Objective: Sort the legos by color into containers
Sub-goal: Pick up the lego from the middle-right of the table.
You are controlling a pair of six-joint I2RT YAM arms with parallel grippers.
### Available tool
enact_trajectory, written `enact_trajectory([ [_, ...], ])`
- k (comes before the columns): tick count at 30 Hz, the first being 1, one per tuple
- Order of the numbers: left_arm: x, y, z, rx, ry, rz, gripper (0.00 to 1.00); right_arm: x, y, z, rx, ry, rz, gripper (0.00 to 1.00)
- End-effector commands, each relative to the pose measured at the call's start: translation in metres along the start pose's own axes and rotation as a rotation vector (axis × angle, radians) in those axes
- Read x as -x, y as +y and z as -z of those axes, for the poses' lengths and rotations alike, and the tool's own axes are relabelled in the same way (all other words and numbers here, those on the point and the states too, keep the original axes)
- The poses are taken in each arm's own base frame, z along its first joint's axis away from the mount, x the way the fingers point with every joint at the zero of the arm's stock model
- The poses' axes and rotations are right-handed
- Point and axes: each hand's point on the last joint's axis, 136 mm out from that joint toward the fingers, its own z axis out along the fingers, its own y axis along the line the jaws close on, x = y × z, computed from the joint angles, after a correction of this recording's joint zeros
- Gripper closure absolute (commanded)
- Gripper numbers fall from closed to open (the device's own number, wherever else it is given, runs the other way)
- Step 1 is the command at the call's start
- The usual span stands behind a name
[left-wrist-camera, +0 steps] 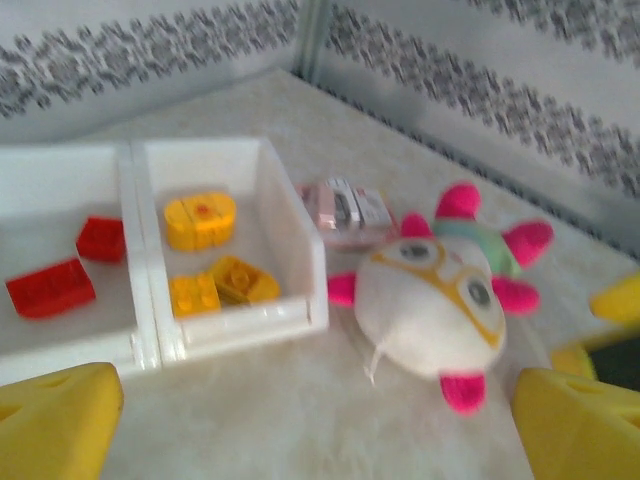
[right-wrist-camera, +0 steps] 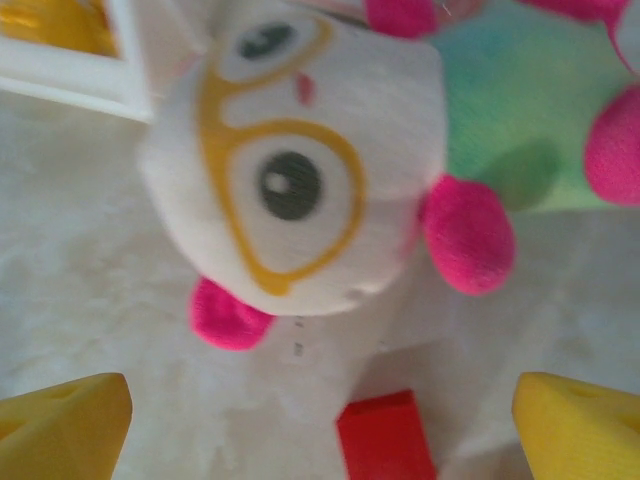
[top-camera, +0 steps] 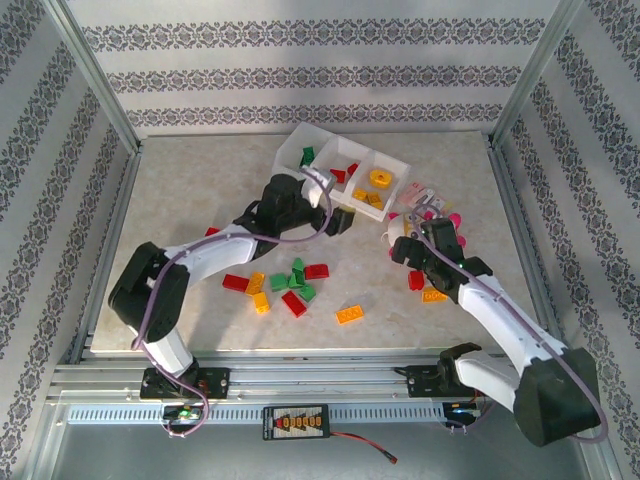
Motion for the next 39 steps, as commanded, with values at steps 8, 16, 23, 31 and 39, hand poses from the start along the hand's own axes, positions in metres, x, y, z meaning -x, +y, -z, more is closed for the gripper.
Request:
enact_trajectory([
  [8, -0.022, -0.06, 0.057, -0.212, 0.063, -0.175, 0.01, -0.036, -0.014, -0.033, -0.099, 0.271, 0.039, 0.19],
  [16, -0.03, -0.069, 0.063, -0.26, 0.098, -0.178, 0.01, -0.052, -0.017, -0.047, -0.131, 0.366, 0.032, 0.4],
  [23, -0.031, -0.069, 0.063, -0.264, 0.108, -0.173, 0.01, -0.044, -0.014, -0.042, -0.127, 0.343, 0.031, 0.64],
  [31, -0.035, -0.063, 0.068, -0.211, 0.091, -0.119, 0.01, -0.012, 0.03, -0.023, -0.008, 0.217, 0.11, 0.68],
  [39, -0.043, -0.057, 0.087, -0.141, 0.053, -0.062, 0.01, 0.054, 0.115, -0.014, 0.147, -0.048, 0.213, 0.68],
])
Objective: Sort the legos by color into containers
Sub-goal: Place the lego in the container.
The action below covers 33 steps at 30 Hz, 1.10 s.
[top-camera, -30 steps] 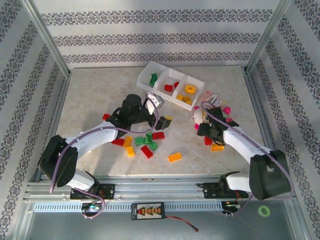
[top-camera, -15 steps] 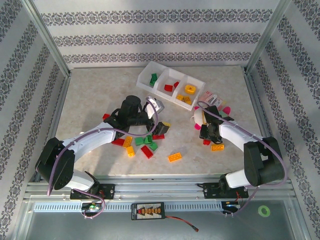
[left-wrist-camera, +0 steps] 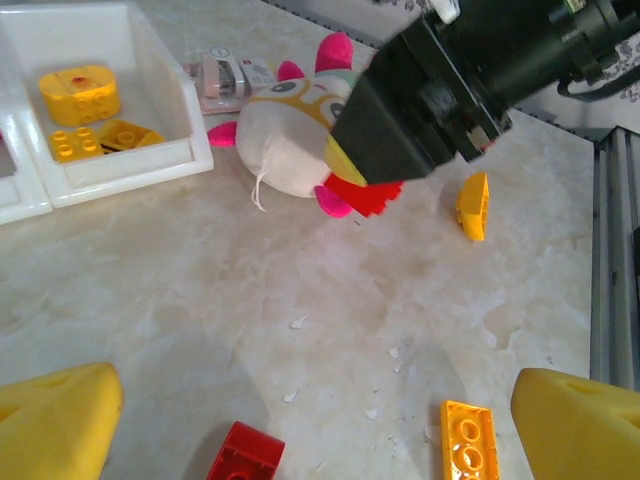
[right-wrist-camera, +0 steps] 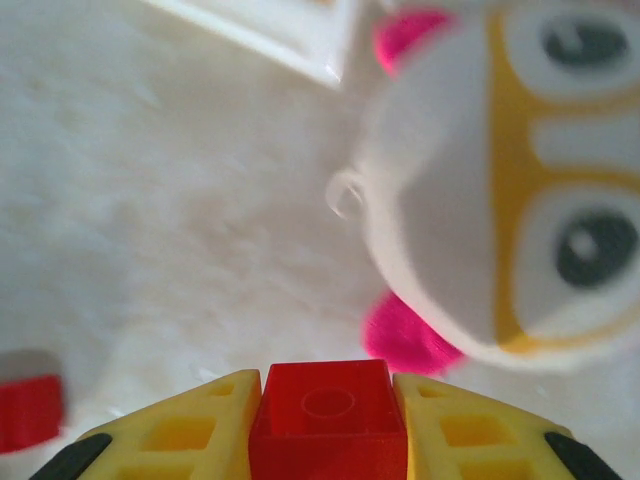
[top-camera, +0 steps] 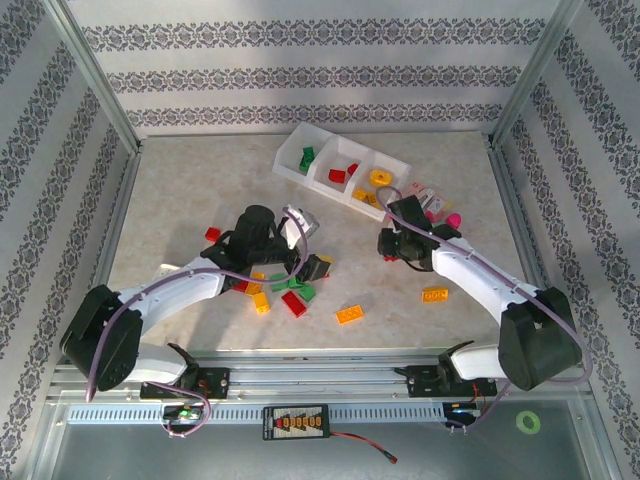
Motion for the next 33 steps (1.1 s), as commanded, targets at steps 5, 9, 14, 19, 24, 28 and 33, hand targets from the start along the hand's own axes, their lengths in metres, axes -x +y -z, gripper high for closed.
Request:
enact_trajectory([
  [5, 0.002, -0.005, 0.021, 0.057, -0.06, 0.008, 0.01, 0.11, 0.052, -0.007, 0.041, -0.318, 0.022, 0.68],
  [9, -0.001, -0.002, 0.03, 0.095, -0.064, 0.008, 0.01, 0.155, 0.076, -0.023, 0.07, -0.398, 0.03, 0.68],
  [14, -0.005, 0.001, 0.037, 0.134, -0.062, 0.007, 0.01, 0.199, 0.094, -0.059, 0.062, -0.447, 0.046, 0.68],
  [19, -0.007, 0.004, 0.044, 0.171, -0.063, 0.012, 0.01, 0.222, 0.099, -0.098, 0.069, -0.415, 0.028, 0.66],
  [24, -0.009, 0.006, 0.048, 0.189, -0.061, 0.017, 0.01, 0.23, 0.09, -0.139, 0.034, -0.38, 0.003, 0.66],
  [28, -0.01, 0.004, 0.046, 0.173, -0.05, 0.01, 0.01, 0.238, 0.091, -0.145, 0.034, -0.378, 0.014, 0.63],
  [33, -0.012, 0.004, 0.048, 0.176, -0.051, 0.002, 0.01, 0.246, 0.102, -0.12, 0.058, -0.407, 0.076, 0.36],
])
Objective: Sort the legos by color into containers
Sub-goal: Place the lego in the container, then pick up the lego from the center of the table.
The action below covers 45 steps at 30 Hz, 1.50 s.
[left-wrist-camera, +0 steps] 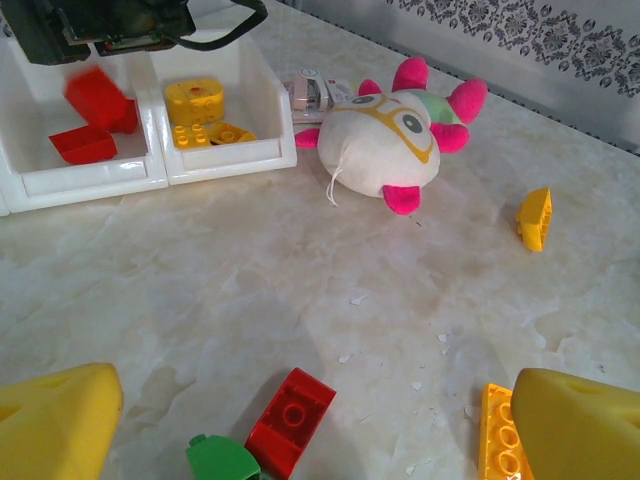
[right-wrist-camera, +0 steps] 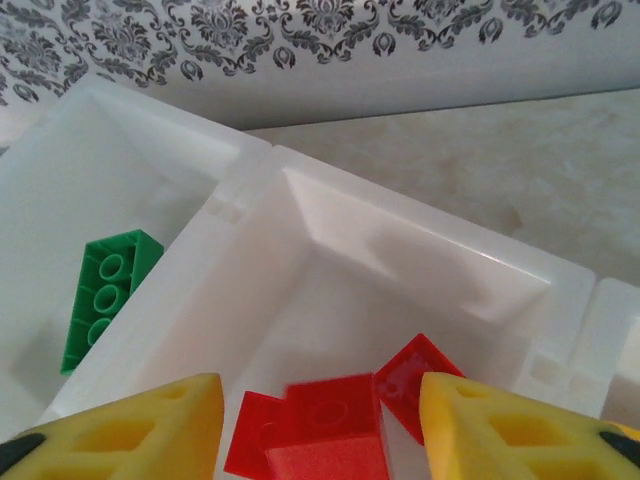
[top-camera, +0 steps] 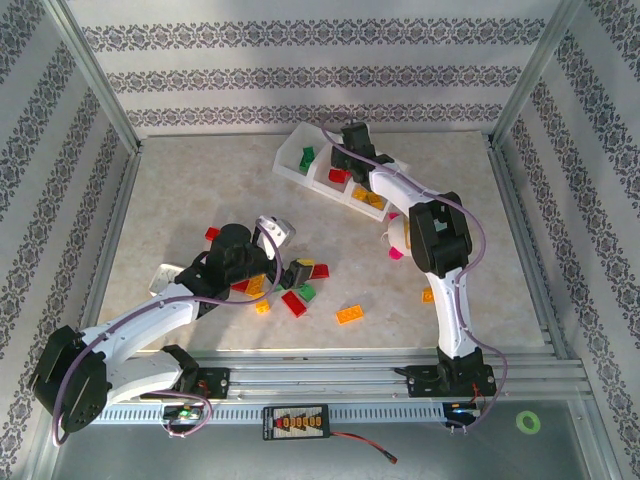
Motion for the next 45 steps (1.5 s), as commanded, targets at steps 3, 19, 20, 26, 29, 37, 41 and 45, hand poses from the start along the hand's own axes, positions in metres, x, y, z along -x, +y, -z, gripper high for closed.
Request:
enact_trajectory([
  [3, -0.008, -0.004, 0.005, 0.003, 0.024, -0.03, 0.01, 0.035, 0.022, 0.044, 0.071, -0.069, 0.069, 0.28],
  [19, -0.038, -0.02, 0.042, -0.036, 0.075, -0.144, 0.01, -0.095, 0.057, 0.174, 0.34, 0.245, 0.289, 0.14],
  [20, -0.039, -0.019, 0.047, -0.025, 0.073, -0.146, 0.01, -0.106, 0.061, 0.179, 0.347, 0.268, 0.293, 0.14],
  [26, -0.046, -0.015, 0.074, 0.045, 0.092, -0.162, 0.01, -0.167, 0.085, 0.191, 0.341, 0.431, 0.283, 0.13],
  [29, -0.051, -0.013, 0.083, 0.066, 0.113, -0.168, 0.01, -0.195, 0.097, 0.189, 0.336, 0.496, 0.287, 0.15],
  [37, -0.055, -0.015, 0.094, 0.073, 0.119, -0.164, 0.01, -0.243, 0.116, 0.18, 0.306, 0.651, 0.342, 0.23],
  [41, -0.057, -0.015, 0.092, 0.068, 0.118, -0.165, 0.01, -0.258, 0.122, 0.177, 0.321, 0.699, 0.352, 0.27],
  [45, -0.059, -0.015, 0.091, 0.064, 0.118, -0.16, 0.01, -0.268, 0.123, 0.173, 0.326, 0.731, 0.346, 0.31],
])
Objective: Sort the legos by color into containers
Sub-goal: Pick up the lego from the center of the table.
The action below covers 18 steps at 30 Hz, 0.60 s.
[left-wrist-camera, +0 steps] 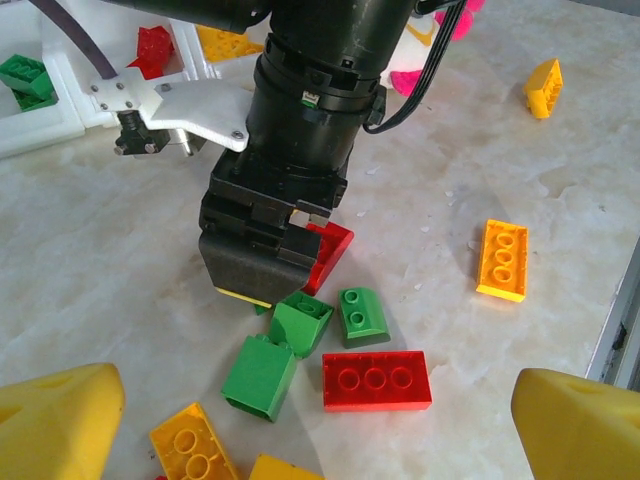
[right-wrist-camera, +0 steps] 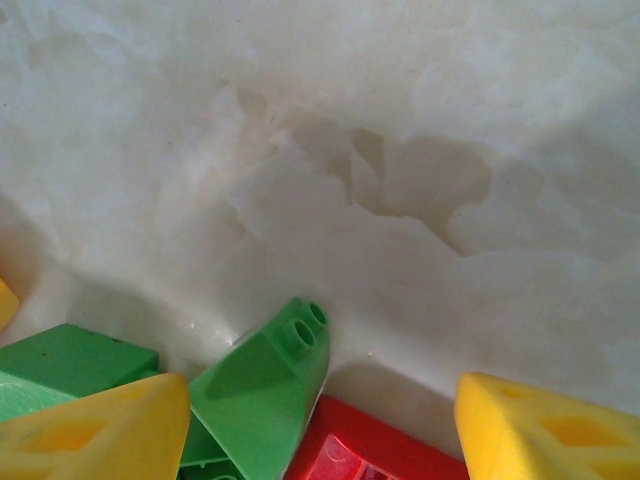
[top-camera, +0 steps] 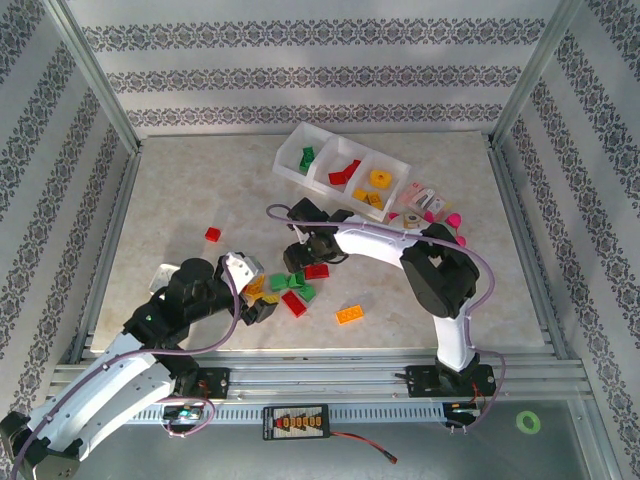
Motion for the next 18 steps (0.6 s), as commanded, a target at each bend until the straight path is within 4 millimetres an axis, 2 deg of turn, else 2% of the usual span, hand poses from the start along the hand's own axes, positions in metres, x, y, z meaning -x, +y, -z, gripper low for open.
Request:
enact_trajectory([
  [1, -0.008, -0.004, -0.001, -0.011, 0.019, -0.023, 0.01, -0.007, 0.009, -0.007, 0.026, 0.05, -0.008, 0.31],
  [6, -0.009, -0.004, -0.002, -0.011, 0.021, -0.02, 0.01, -0.009, 0.013, -0.014, 0.04, 0.072, -0.005, 0.31],
  [12, -0.01, -0.004, -0.002, -0.009, 0.021, -0.02, 0.01, -0.015, 0.015, -0.019, 0.045, 0.1, -0.006, 0.36],
  [18, -0.01, -0.003, -0.004, -0.008, 0.015, -0.023, 0.01, -0.012, 0.01, -0.022, 0.018, 0.093, -0.011, 0.47],
])
